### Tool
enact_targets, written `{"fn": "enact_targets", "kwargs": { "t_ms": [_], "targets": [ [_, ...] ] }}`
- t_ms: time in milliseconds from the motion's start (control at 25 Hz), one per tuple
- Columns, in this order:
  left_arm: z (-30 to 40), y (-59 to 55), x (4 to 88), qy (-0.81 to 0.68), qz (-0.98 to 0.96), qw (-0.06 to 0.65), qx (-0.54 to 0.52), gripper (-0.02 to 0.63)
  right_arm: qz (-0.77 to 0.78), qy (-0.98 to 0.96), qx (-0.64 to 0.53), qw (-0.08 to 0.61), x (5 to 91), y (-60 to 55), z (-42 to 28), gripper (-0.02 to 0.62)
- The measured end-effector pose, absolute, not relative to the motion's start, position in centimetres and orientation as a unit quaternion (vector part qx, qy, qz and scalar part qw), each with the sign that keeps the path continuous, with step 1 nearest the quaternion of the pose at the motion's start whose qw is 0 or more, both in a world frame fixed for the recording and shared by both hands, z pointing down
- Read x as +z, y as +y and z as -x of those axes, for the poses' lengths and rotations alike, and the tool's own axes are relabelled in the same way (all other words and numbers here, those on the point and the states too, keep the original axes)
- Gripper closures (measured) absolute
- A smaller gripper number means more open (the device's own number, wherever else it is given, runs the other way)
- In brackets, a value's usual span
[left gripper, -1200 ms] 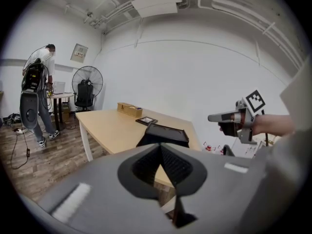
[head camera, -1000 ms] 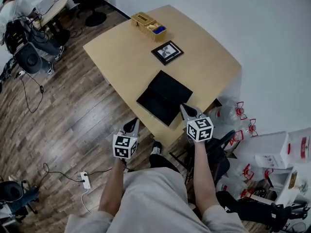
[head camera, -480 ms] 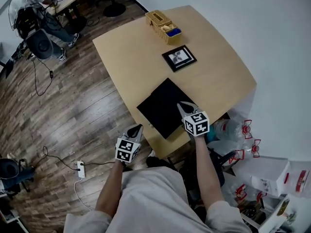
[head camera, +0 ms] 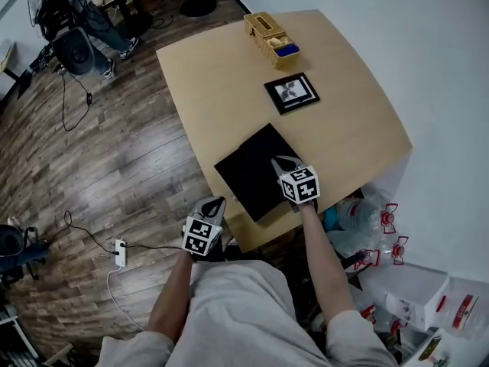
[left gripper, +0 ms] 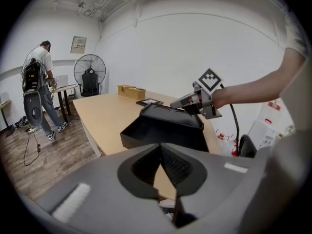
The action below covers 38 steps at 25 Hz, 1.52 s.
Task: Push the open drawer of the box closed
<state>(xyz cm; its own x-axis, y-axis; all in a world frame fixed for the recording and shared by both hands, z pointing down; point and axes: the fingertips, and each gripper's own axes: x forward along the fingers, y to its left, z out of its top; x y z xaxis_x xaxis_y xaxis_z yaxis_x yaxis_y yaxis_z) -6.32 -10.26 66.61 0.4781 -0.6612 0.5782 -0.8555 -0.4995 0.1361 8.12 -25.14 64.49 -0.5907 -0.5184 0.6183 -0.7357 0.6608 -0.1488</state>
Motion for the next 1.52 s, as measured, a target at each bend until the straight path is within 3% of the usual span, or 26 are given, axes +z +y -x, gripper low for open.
{"fn": "enact_targets", "kwargs": {
  "t_ms": [360, 640, 1040, 1520],
  "targets": [
    [6.3, -10.0, 69.5, -0.436, -0.833, 0.229, 0.252, 0.551, -0.359, -0.863, 0.217, 0.282, 66.5, -26.5, -7.1, 0.594],
    [6.1, -9.8, 71.2, -0.414, -0.84, 0.232, 0.265, 0.538, -0.361, -0.847, 0.194, 0.34, 67.5, -26.6, -6.4, 0.592],
    [4.5, -10.3, 74.0, -0.39, -0.844, 0.239, 0.281, 0.479, -0.354, -0.85, 0.191, 0.34, 67.6, -26.8, -6.3, 0.592],
    [2.9, -11.5, 74.6, -0.364, -0.855, 0.191, 0.315, 0.468, -0.356, -0.851, 0.184, 0.34, 67.8, -26.7, -6.3, 0.593]
  ]
}}
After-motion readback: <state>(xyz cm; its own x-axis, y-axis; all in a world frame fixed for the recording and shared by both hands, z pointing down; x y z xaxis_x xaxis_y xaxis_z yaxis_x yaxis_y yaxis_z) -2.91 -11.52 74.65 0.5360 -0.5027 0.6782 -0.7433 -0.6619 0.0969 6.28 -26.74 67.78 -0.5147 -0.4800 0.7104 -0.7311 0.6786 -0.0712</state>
